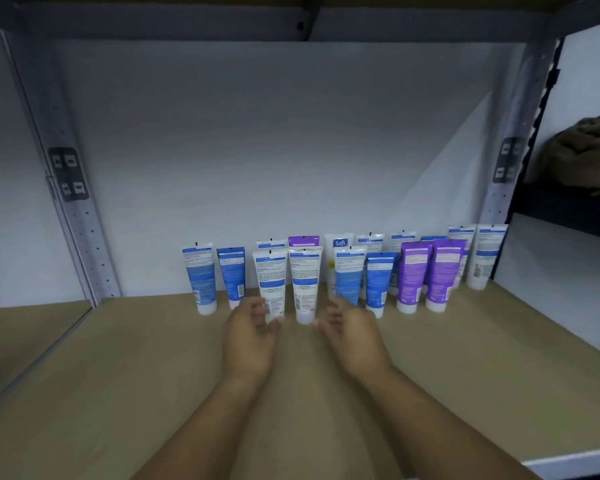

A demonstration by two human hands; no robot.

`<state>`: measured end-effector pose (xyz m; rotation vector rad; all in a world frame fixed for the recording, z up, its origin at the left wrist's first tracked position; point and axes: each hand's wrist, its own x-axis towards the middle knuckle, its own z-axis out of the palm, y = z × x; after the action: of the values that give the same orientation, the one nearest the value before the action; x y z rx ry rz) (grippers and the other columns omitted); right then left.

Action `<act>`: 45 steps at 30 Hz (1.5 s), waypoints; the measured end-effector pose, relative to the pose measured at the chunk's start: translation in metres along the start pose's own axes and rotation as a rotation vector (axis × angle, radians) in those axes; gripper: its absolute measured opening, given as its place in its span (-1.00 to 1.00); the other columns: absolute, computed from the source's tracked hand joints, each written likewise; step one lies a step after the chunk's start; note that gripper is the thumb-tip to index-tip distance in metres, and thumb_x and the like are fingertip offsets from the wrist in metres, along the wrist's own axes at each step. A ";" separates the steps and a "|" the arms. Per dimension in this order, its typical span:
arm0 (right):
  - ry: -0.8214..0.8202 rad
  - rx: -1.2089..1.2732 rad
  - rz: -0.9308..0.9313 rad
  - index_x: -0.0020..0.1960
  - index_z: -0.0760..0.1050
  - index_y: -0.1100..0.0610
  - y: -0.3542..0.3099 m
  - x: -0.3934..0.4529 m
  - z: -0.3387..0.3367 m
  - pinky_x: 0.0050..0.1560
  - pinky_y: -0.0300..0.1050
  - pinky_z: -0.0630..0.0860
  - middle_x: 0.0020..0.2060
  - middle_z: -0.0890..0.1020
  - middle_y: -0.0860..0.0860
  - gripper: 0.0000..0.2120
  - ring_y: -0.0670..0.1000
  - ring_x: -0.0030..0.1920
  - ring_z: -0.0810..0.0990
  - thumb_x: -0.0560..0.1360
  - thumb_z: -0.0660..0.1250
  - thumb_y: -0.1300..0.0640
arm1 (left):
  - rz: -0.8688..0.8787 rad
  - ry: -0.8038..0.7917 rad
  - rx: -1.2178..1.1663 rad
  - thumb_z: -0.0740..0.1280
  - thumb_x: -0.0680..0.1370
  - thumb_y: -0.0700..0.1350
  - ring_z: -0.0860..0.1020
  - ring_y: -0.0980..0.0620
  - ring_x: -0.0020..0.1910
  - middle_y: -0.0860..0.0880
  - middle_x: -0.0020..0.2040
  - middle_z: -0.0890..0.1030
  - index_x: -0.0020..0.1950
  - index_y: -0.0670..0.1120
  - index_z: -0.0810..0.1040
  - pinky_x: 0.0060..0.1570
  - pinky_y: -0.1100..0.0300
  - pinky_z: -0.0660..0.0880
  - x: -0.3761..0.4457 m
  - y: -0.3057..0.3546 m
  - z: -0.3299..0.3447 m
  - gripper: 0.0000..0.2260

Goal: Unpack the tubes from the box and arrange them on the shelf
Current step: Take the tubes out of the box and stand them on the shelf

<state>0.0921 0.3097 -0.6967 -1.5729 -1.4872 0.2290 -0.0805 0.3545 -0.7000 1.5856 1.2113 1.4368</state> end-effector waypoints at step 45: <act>0.297 -0.158 1.916 0.26 0.47 0.14 0.438 -0.559 -0.302 0.15 0.05 0.60 0.15 0.58 0.10 -0.56 0.13 0.15 0.61 0.43 0.48 0.12 | 1.552 -1.955 0.570 0.41 0.48 -0.19 0.29 -0.08 0.36 -0.06 0.27 0.41 0.30 -0.03 0.48 0.29 0.04 0.35 -0.572 -0.118 0.576 -0.60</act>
<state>0.4594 -0.2461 -1.0868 -2.4800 0.6437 0.8543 0.4821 -0.0786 -1.1111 2.9089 -1.1016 -0.6065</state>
